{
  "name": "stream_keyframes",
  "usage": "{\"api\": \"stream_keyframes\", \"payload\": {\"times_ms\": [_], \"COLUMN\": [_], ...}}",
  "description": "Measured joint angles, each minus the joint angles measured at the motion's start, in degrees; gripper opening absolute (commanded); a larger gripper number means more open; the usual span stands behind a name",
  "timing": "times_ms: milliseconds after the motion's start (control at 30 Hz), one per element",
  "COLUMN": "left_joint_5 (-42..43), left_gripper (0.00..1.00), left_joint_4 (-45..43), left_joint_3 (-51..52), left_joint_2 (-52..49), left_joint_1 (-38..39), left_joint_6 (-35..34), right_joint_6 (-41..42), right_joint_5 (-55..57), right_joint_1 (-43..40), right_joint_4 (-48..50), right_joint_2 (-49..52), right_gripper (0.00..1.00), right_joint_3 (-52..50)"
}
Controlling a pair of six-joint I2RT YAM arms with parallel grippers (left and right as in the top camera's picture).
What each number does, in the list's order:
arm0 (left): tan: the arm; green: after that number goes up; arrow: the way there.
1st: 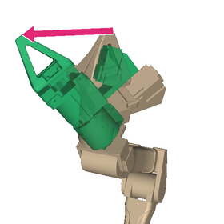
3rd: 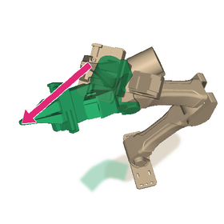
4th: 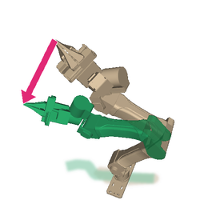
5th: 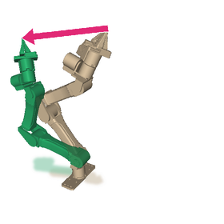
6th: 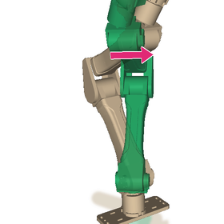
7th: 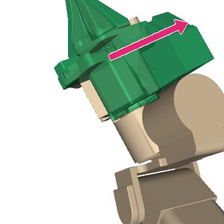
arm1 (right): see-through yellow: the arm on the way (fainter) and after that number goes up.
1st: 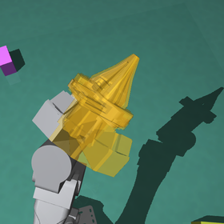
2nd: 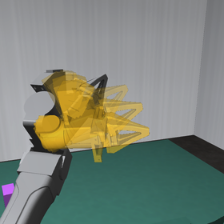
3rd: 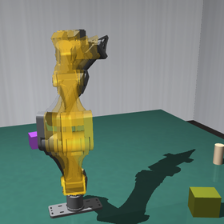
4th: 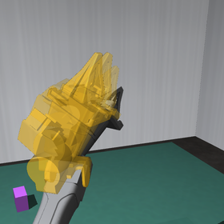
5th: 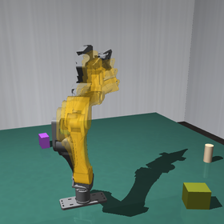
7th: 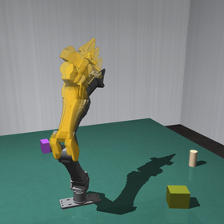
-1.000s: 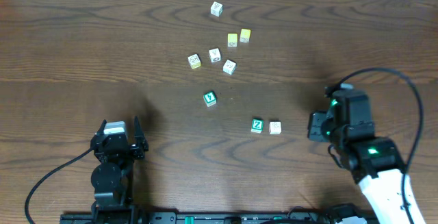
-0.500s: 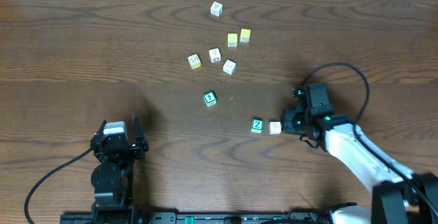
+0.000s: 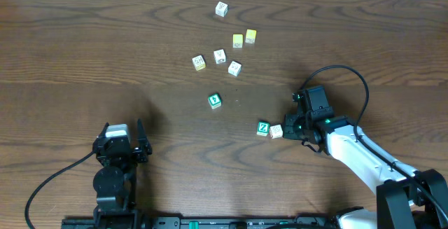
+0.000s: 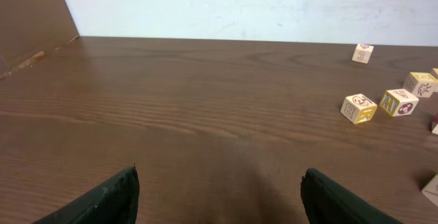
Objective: Lift 4 blocks
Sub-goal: 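Carry the yellow-topped block next to the others and release it, then raise the right gripper away and lift the left arm from rest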
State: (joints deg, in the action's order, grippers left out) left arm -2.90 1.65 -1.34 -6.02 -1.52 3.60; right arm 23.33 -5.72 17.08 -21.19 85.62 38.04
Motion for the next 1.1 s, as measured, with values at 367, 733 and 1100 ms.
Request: {"api": "stream_keyframes", "payload": {"times_ms": [367, 733, 1100], "left_joint_5": [0.00, 0.00, 0.00], "left_gripper": [0.76, 0.76, 0.76], "left_joint_4": [0.00, 0.00, 0.00], "left_joint_3": [0.00, 0.00, 0.00], "left_joint_2": [0.00, 0.02, 0.02], "left_joint_1": [0.00, 0.00, 0.00], "left_joint_6": [-0.20, -0.35, -0.37], "right_joint_6": [1.31, 1.44, -2.97], "right_joint_5": [2.51, 2.82, 3.80], "right_joint_1": [0.00, 0.00, -0.02], "right_joint_4": [-1.95, -0.48, -0.22], "right_joint_2": [-0.07, -0.07, 0.07], "right_gripper": [0.38, 0.46, 0.72], "right_joint_3": [0.13, 0.13, 6.29]}}
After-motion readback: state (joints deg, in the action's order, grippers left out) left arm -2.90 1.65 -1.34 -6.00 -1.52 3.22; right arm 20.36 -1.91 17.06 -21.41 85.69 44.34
